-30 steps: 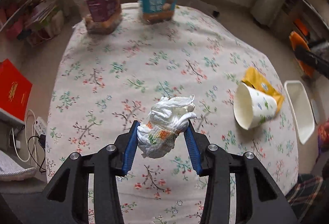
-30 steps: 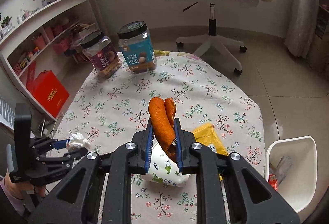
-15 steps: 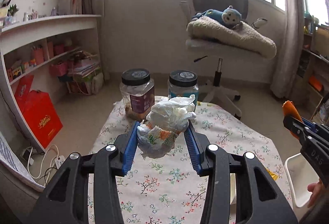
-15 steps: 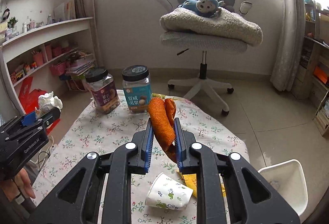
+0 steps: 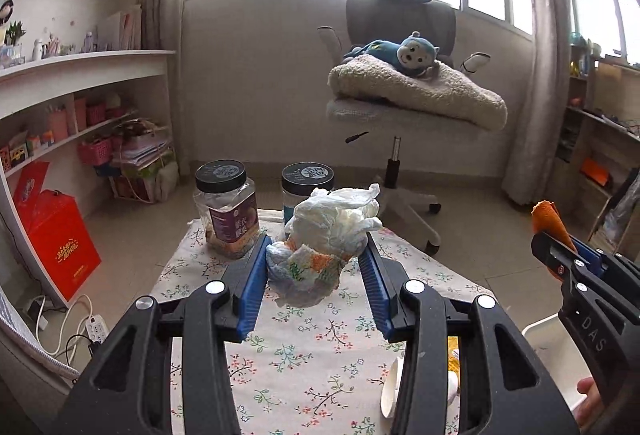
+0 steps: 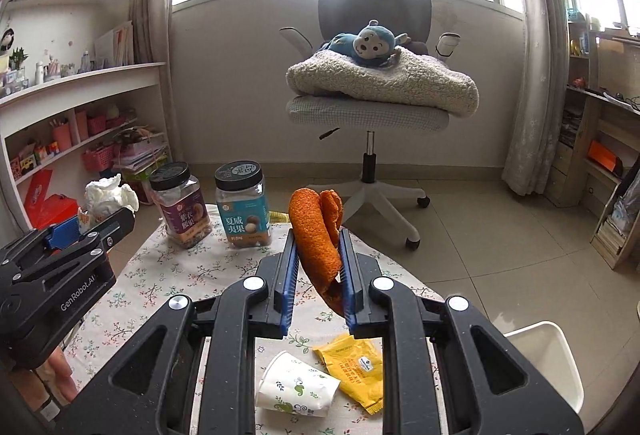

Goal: Collect trash
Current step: 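Carry the orange item to the bin and release it with the right while the left carries the tissue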

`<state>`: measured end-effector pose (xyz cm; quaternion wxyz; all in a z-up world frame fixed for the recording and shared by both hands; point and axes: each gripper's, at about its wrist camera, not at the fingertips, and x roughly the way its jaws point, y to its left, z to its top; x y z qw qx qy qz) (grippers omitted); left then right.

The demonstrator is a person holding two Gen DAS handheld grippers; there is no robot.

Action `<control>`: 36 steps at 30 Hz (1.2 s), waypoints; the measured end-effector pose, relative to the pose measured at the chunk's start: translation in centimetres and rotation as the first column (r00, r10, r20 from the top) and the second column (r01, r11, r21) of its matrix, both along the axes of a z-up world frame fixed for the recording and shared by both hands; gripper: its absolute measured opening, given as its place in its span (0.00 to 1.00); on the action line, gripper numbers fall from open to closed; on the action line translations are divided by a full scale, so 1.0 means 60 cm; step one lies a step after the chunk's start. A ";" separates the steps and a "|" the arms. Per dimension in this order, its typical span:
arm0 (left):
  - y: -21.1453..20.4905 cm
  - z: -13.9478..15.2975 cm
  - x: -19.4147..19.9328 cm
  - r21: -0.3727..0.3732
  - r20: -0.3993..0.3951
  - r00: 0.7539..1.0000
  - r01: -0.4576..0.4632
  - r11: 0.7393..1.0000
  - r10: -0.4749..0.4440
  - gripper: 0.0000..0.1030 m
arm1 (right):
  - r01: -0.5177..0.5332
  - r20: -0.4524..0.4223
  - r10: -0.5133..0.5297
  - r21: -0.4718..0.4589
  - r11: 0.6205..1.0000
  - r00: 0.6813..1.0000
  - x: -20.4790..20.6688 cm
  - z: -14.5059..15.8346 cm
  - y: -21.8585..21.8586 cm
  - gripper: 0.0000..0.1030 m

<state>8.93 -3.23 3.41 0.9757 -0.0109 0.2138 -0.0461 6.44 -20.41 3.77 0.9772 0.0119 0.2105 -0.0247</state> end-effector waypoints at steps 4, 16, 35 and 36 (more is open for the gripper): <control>-0.027 0.005 -0.008 -0.005 0.002 0.999 0.033 0.999 -0.033 0.43 | 0.027 0.003 -0.027 0.005 1.000 1.000 -0.012 0.004 -0.027 0.18; -0.122 0.000 -0.029 0.009 -0.006 0.990 0.144 0.990 -0.144 0.43 | 0.141 0.007 -0.141 0.009 0.990 0.990 -0.059 0.006 -0.125 0.18; -0.331 -0.020 -0.088 0.052 -0.033 0.928 0.372 0.927 -0.371 0.44 | 0.397 -0.010 -0.397 0.066 0.916 0.918 -0.155 -0.009 -0.338 0.48; -0.343 -0.022 -0.091 0.050 -0.040 0.922 0.386 0.921 -0.385 0.44 | 0.414 -0.008 -0.414 0.071 0.908 0.910 -0.160 -0.009 -0.348 0.53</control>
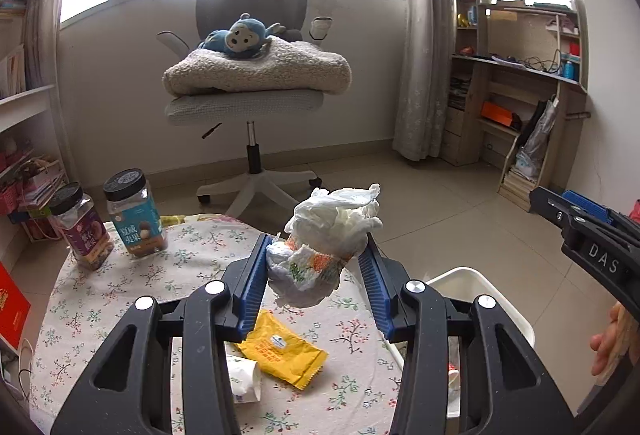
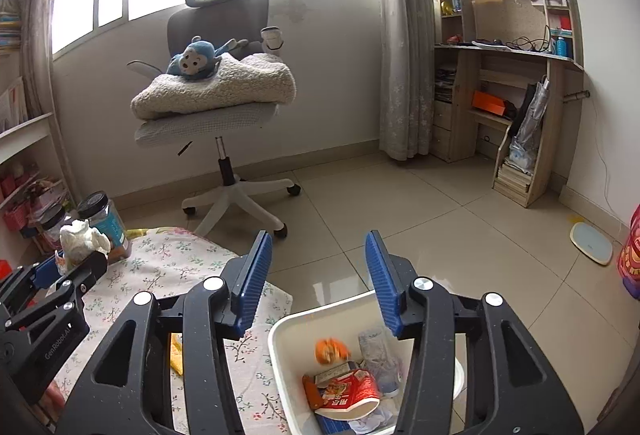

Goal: Collect trash
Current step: 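Lower the white tissue over the bin and open the left gripper, then move both grippers back over the table toward the cup and packet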

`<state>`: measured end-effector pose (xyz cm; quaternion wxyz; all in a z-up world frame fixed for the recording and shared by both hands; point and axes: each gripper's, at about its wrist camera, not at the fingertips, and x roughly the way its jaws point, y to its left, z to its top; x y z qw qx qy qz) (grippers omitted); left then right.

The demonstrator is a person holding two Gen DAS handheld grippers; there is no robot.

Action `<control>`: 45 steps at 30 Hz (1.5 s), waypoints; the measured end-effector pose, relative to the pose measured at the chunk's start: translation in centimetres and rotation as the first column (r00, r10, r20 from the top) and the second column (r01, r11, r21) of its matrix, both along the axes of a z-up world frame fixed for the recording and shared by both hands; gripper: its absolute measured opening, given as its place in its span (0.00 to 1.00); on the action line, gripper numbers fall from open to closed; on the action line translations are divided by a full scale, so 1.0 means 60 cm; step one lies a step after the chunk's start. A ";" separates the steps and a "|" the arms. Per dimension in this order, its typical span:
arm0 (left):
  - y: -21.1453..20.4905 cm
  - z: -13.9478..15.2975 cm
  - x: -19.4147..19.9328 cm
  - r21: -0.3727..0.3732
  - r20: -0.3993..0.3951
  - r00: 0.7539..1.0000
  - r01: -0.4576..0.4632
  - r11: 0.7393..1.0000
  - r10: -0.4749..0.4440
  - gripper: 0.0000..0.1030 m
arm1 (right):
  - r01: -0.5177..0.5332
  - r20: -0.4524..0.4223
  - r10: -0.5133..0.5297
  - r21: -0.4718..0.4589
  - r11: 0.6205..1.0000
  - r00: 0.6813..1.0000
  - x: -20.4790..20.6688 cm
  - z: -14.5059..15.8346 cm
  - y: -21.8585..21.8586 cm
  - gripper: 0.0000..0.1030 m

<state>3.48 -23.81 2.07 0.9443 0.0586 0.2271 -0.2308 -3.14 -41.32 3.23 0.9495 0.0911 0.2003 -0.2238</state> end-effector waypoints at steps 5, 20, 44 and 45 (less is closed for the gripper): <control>-0.063 -0.010 -0.017 0.023 -0.020 0.997 0.074 0.997 -0.074 0.44 | 0.105 0.027 -0.105 0.023 0.994 0.994 -0.030 -0.002 -0.054 0.74; -0.223 -0.038 -0.044 0.026 -0.134 0.965 0.230 0.973 -0.225 0.63 | 0.365 0.064 -0.375 0.135 0.921 0.925 -0.116 -0.013 -0.187 0.93; -0.067 -0.072 -0.005 0.133 -0.118 0.991 0.080 0.988 -0.064 0.81 | 0.220 0.008 -0.220 -0.015 0.975 0.975 -0.037 -0.009 -0.061 0.93; -0.053 -0.073 -0.001 0.137 -0.118 0.992 0.065 0.988 -0.049 0.81 | 0.201 0.000 -0.201 -0.023 0.979 0.980 -0.029 -0.009 -0.049 0.93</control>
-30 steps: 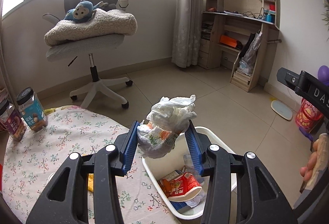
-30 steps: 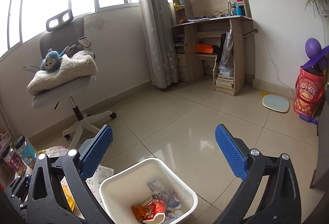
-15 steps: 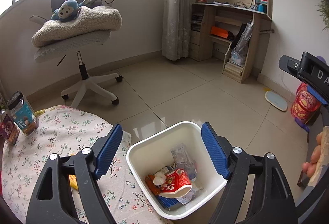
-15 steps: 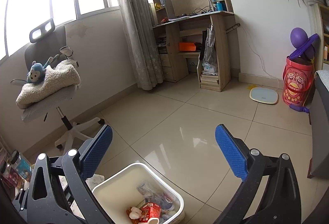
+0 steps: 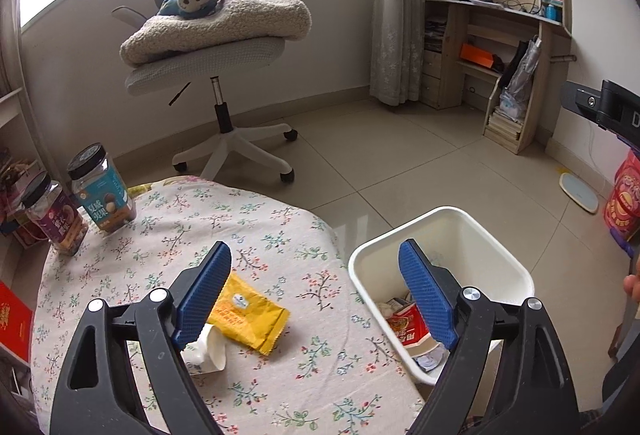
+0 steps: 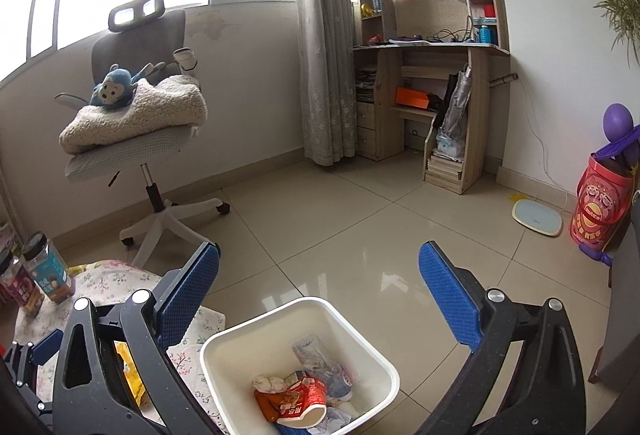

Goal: Collect trash
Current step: 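Move both grippers back over the table toward the cup and packet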

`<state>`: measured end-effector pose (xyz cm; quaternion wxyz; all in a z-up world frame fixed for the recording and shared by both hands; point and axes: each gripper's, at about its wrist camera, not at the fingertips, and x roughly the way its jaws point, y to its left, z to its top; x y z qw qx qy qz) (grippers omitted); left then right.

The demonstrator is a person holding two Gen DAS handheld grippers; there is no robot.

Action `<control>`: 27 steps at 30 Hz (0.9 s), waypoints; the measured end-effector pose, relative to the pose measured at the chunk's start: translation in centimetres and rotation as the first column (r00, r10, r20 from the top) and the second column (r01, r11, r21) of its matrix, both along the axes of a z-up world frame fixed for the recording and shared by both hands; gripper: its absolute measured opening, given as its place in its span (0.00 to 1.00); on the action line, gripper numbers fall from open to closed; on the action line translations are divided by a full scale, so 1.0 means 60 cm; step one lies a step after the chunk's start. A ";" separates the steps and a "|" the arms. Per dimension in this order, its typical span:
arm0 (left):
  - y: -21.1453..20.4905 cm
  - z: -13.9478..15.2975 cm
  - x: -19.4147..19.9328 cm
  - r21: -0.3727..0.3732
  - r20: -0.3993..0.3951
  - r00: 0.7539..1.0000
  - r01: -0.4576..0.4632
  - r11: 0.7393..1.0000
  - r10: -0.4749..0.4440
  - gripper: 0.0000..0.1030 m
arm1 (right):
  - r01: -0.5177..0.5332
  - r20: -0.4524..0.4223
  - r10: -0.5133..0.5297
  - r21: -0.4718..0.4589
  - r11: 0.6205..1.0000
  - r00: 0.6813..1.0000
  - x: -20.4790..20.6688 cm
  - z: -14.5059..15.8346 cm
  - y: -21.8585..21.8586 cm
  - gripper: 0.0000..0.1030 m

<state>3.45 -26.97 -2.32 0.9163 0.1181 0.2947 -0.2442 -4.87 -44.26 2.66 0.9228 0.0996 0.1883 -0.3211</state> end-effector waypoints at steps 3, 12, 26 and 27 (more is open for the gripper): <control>0.046 0.000 0.019 0.003 -0.008 0.999 -0.052 0.999 0.053 0.81 | -0.060 -0.029 0.059 -0.029 0.998 0.998 0.025 -0.004 0.040 0.93; 0.169 0.001 0.062 0.027 -0.012 0.982 -0.186 0.982 0.187 0.81 | -0.282 -0.146 0.268 -0.086 0.956 0.952 0.101 -0.033 0.178 0.93; 0.402 -0.005 0.129 -0.004 -0.107 0.901 -0.423 0.906 0.420 0.81 | -0.731 -0.496 0.651 0.047 0.681 0.574 0.228 -0.171 0.393 0.93; 0.412 -0.006 0.130 -0.007 -0.113 0.897 -0.431 0.902 0.428 0.81 | -0.761 -0.531 0.667 0.062 0.646 0.523 0.234 -0.186 0.412 0.93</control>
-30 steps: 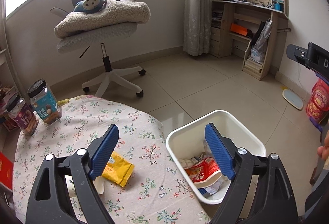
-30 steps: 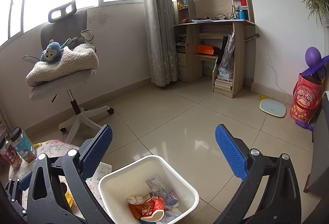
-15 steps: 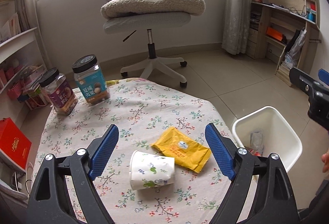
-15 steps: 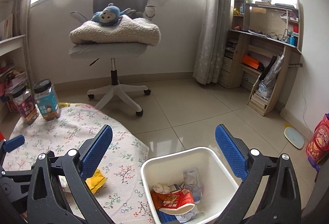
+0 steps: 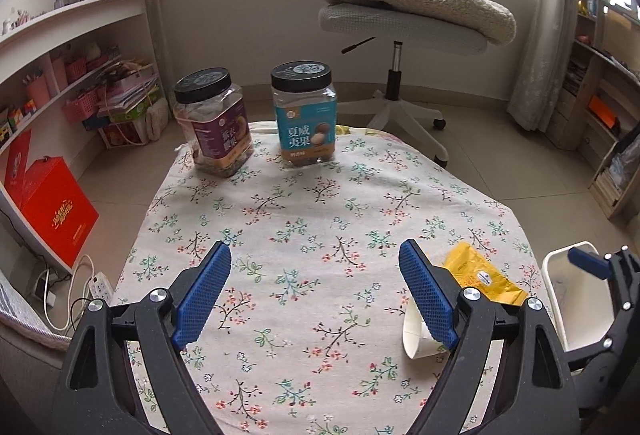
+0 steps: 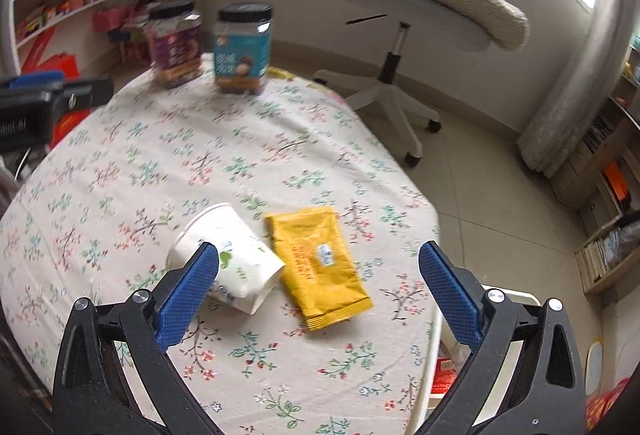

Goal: Collect trash
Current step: 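Move both grippers back over the table toward the cup and packet, then grasp the white paper cup with the right while the left approaches the yellow packet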

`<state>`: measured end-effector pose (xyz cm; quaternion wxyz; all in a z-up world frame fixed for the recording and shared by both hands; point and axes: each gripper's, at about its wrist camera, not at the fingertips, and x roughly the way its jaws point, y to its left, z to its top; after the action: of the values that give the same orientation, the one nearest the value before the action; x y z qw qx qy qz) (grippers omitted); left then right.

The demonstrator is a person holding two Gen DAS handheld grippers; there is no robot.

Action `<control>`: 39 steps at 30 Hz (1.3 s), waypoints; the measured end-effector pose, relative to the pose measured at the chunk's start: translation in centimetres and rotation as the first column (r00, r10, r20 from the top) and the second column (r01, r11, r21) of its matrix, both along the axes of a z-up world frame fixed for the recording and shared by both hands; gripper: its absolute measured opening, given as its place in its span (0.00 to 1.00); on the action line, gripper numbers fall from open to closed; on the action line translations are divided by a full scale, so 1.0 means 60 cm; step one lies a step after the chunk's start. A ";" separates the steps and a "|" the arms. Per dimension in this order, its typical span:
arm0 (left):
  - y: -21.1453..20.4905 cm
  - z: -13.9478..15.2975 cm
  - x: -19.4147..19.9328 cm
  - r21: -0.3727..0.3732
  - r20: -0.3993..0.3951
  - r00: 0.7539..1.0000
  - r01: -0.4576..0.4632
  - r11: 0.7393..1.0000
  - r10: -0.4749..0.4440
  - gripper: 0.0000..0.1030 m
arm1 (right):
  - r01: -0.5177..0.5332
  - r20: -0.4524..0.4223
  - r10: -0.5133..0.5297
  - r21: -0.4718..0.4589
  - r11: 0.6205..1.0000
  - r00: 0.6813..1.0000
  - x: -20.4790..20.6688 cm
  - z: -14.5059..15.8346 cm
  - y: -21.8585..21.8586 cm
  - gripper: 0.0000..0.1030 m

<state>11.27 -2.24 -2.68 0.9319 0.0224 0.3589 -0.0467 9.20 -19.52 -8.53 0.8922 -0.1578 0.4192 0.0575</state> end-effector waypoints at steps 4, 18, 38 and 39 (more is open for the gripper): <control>0.043 -0.004 0.008 -0.031 -0.025 0.999 -0.033 0.999 0.032 0.81 | -0.150 -0.132 0.135 -0.112 0.982 0.982 0.015 -0.064 0.062 0.93; 0.088 -0.027 0.034 -0.082 -0.092 0.993 -0.080 0.993 0.073 0.81 | -0.152 -0.251 0.133 -0.056 0.987 0.959 0.084 -0.116 0.091 0.51; -0.168 -0.135 0.069 -0.256 -0.399 0.911 -0.002 0.967 -0.104 0.81 | 0.294 0.122 -0.342 0.300 0.907 0.932 0.009 0.147 -0.215 0.52; -0.183 -0.149 0.072 -0.261 -0.424 0.901 -0.026 0.965 -0.091 0.81 | 0.300 0.124 -0.351 0.308 0.903 0.928 0.002 0.151 -0.224 0.52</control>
<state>15.60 -13.22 -11.62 0.8228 -0.1047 0.5471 -0.1128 9.30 -32.97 0.51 0.9360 0.0398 0.3464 -0.0473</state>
